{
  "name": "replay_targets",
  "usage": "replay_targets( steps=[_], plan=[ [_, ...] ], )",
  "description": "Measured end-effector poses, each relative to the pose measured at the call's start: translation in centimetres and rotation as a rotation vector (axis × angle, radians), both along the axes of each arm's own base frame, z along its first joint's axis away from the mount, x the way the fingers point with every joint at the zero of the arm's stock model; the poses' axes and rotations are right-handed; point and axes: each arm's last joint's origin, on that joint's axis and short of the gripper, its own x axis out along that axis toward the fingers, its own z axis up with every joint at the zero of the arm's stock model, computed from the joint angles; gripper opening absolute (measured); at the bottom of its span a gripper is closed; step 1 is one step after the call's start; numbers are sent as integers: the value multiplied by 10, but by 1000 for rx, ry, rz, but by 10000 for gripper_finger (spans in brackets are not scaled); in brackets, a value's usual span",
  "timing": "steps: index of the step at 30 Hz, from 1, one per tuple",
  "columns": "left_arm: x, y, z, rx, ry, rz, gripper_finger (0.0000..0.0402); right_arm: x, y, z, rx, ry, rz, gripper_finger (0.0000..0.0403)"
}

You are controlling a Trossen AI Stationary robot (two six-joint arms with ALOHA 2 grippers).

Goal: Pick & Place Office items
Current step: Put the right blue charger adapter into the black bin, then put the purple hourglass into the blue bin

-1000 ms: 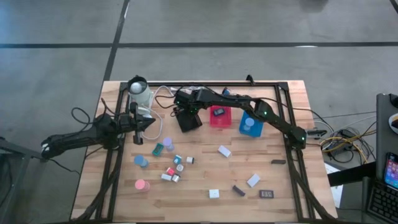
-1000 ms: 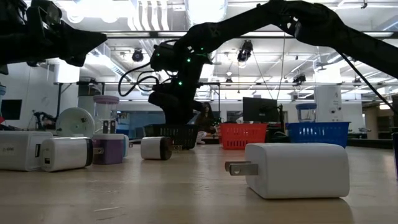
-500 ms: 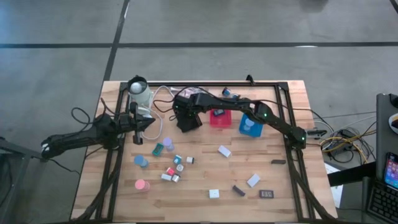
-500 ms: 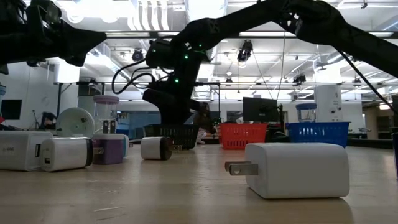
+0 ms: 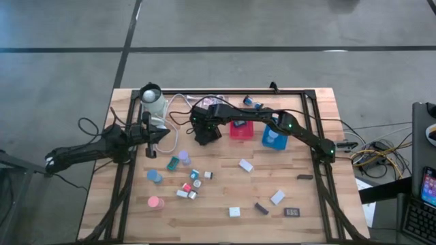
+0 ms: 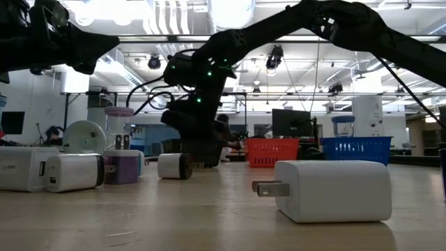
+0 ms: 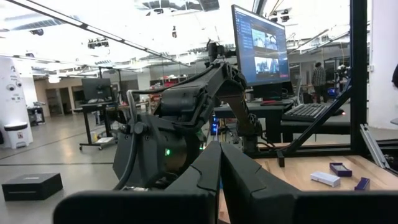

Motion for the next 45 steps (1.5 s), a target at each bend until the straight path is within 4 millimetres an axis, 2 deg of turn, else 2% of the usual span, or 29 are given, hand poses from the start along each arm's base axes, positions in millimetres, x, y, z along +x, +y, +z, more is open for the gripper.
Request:
replay_targets(
  steps=[6, 17, 28, 32, 36, 40, 45],
  plan=[
    [0, 0, 0, 0, 0, 0, 14, 0, 0, 0, -15, 3, 42, 140],
    [0, 0, 0, 0, -1, 0, 14, 1, 0, 11, -18, 6, 40, 202],
    [0, 0, 1, 5, -8, 1, 14, -7, 4, 48, -40, -25, 49, 199],
    [0, 0, 1, -5, -10, 0, 14, -10, 10, 67, -65, -51, 102, 187],
    [0, 0, 0, -13, -3, 0, 13, -11, 23, 93, -106, -116, 197, 158],
    [0, 0, -3, -4, 29, -7, 13, -13, 49, 126, -109, -253, 321, 109],
    [1, 0, -5, -7, 50, -14, 13, -27, 85, 172, -149, -414, 508, 39]
  ],
)
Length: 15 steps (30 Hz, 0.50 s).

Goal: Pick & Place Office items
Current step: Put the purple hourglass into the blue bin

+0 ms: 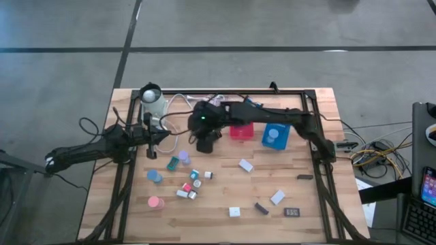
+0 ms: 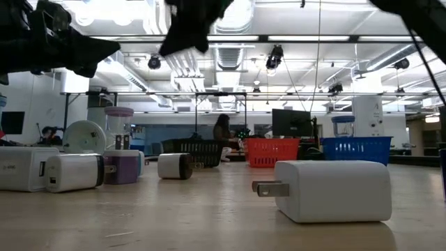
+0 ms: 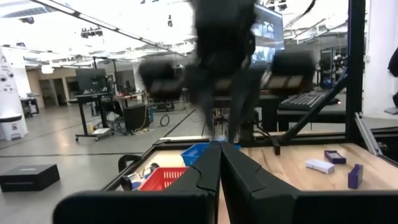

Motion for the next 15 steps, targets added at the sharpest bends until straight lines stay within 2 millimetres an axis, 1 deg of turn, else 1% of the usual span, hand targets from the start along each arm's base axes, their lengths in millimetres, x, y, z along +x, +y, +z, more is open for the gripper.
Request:
replay_targets(
  steps=[2, 4, 7, 9, 12, 15],
  plan=[
    [0, 0, -1, -3, 14, 0, 11, -11, 11, 20, -39, -76, 52, 17],
    [0, 0, -2, -5, 22, 0, 7, -26, 21, 37, -59, -149, 86, 12],
    [1, 0, -4, -7, 40, -14, 4, -56, 29, 60, -60, -278, 113, 11],
    [1, 0, -4, -6, 42, -21, 4, -78, 30, 71, -37, -378, 129, 9],
    [1, -1, -4, 8, 46, -21, 6, -111, 32, 78, 15, -518, 163, 8],
    [1, 0, -4, 13, 47, -19, 6, -144, 35, 75, 49, -615, 199, 8]
  ],
)
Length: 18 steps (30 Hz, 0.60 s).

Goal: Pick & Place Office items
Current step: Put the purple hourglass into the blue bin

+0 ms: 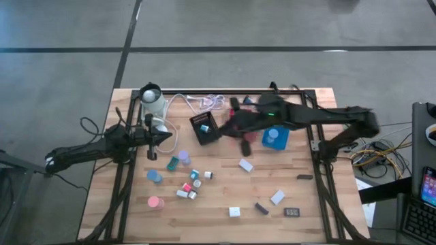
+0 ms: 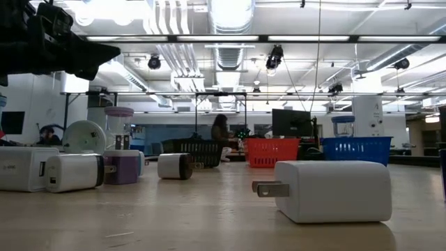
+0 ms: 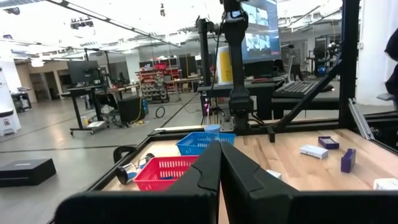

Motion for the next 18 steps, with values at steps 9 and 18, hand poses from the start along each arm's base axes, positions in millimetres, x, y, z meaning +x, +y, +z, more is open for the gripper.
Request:
replay_targets(
  steps=[9, 18],
  plan=[
    [0, 0, 0, 0, -2, 2, 10, -80, 2, -35, 64, -169, 4, 8],
    [0, 0, 0, -2, -3, 2, 12, -137, 3, -93, 71, -313, -1, 8]
  ],
)
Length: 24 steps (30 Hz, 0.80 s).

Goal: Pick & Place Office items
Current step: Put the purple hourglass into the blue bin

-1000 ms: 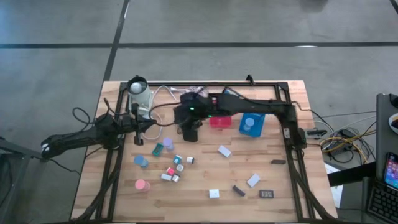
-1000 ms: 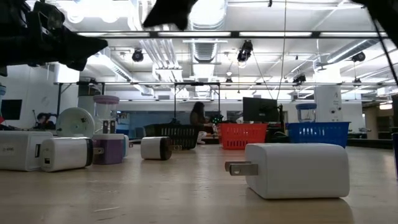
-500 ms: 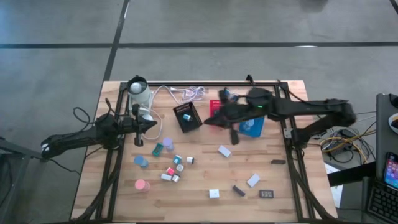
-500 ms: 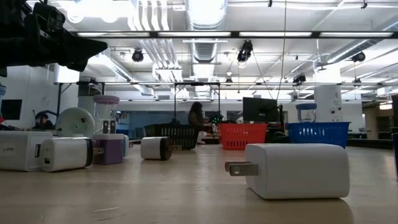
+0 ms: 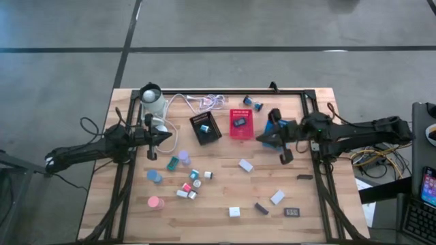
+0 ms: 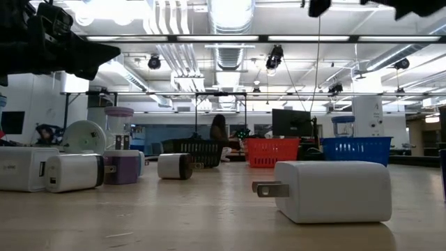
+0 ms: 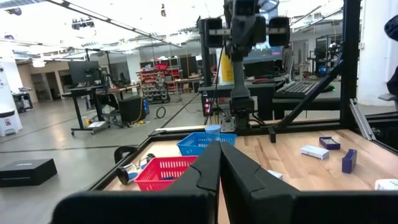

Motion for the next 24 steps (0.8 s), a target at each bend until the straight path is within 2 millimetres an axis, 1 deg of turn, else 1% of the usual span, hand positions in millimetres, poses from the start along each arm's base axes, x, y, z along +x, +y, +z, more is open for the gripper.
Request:
replay_targets(
  steps=[4, 7, 15, 19, 24],
  plan=[
    [0, 0, 0, 0, 0, 0, 13, -19, -1, -20, 18, -65, -30, 8],
    [0, 0, 0, -1, 0, 0, 12, -30, -1, -35, 31, -61, -45, 8],
    [0, 0, 0, 0, 1, 0, 14, -50, -1, -68, 63, -99, -44, 8],
    [0, 0, 0, 0, 1, 0, 14, -55, -1, -74, 60, -123, -46, 8],
    [0, 0, 0, 0, 1, 0, 12, -57, -1, -79, 57, -113, -46, 8]
  ],
)
